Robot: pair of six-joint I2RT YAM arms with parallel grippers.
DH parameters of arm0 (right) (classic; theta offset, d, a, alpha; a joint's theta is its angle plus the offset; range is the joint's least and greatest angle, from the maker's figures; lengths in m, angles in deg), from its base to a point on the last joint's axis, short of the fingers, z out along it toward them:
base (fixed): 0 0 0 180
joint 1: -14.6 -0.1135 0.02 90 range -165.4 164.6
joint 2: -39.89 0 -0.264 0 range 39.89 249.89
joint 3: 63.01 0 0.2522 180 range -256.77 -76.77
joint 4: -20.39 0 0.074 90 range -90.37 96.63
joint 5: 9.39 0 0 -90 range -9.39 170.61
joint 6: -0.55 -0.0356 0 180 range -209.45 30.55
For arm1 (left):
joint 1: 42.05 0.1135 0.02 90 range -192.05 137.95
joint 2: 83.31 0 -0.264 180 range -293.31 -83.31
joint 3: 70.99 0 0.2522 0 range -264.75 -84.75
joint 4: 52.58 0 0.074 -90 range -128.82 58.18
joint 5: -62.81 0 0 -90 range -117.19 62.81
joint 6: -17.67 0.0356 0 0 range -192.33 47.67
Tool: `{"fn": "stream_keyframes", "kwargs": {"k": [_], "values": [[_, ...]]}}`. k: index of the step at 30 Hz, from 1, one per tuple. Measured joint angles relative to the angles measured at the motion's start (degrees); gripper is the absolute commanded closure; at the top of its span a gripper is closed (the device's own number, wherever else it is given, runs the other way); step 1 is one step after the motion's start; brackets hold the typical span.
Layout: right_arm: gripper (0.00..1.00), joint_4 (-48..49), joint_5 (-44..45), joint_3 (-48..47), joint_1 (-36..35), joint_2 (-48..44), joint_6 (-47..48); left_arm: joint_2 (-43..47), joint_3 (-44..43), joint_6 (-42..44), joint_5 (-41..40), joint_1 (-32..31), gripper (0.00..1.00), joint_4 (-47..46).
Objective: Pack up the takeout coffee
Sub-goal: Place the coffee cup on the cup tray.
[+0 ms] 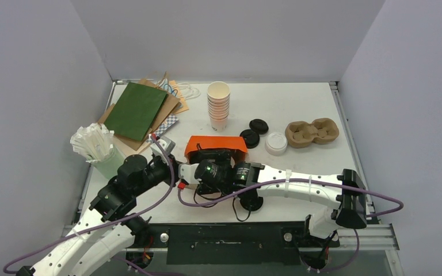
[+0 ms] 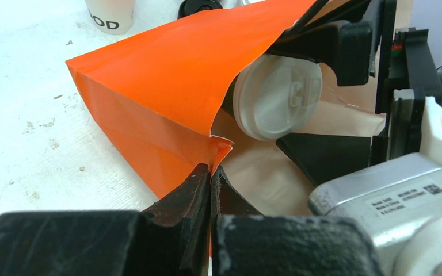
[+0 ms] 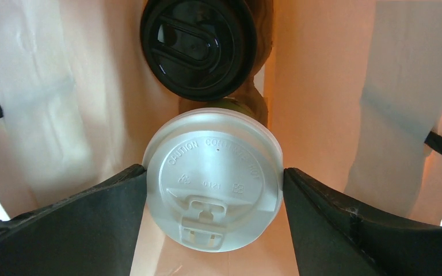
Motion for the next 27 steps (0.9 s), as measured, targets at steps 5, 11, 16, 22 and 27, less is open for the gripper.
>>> {"fn": "stream_keyframes", "kwargs": {"k": [5,11,16,22,27], "values": [[0.55,1.79,0.94,1.09,0.9,-0.04,0.59,-0.04,0.0,0.7,1.53,0.0,1.0,0.28],[0.55,5.18,3.72,6.54,1.88,-1.84,1.95,-0.04,0.0,1.09,3.02,0.0,1.0,0.35],[0.55,7.34,4.92,9.31,2.27,-4.35,2.8,-0.04,-0.02,1.16,4.0,0.0,1.0,0.35],[0.55,9.79,5.46,12.17,2.6,-5.2,3.06,0.0,-0.02,1.16,4.81,0.0,1.0,0.31],[0.55,11.72,5.4,15.32,2.91,-5.27,4.26,0.5,-0.02,1.09,5.88,0.0,1.0,0.22]]}}
